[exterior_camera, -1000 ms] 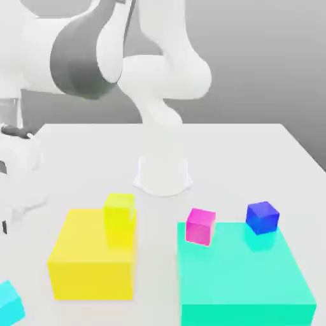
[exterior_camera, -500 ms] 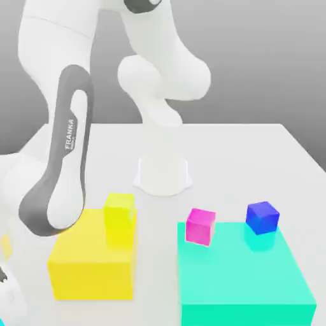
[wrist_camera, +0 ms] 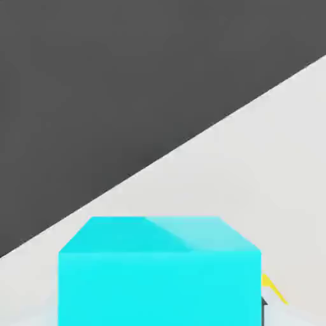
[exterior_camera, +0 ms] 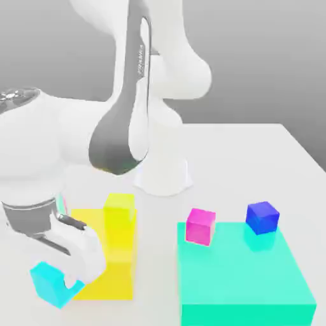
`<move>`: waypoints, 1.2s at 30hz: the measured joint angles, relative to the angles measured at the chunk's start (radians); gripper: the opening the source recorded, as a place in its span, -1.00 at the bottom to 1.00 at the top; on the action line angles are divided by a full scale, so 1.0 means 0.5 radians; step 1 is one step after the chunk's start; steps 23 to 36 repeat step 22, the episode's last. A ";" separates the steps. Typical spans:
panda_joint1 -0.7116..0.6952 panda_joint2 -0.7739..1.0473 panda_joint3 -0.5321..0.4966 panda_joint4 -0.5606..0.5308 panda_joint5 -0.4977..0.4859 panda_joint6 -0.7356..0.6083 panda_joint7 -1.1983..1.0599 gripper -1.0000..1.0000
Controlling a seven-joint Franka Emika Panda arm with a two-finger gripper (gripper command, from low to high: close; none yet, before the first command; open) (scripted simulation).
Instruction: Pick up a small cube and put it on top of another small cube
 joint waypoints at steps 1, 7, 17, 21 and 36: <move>0.051 -0.066 0.048 -0.044 -0.003 -0.020 -0.012 -1.00; 0.540 -0.545 0.315 -0.354 0.000 -0.180 -0.111 -1.00; 0.906 -0.857 0.668 -0.752 0.004 -0.092 -0.213 -1.00; 0.898 -0.745 0.687 -0.791 -0.019 0.058 -0.194 1.00; 0.898 -0.745 0.687 -0.791 -0.019 0.058 -0.194 1.00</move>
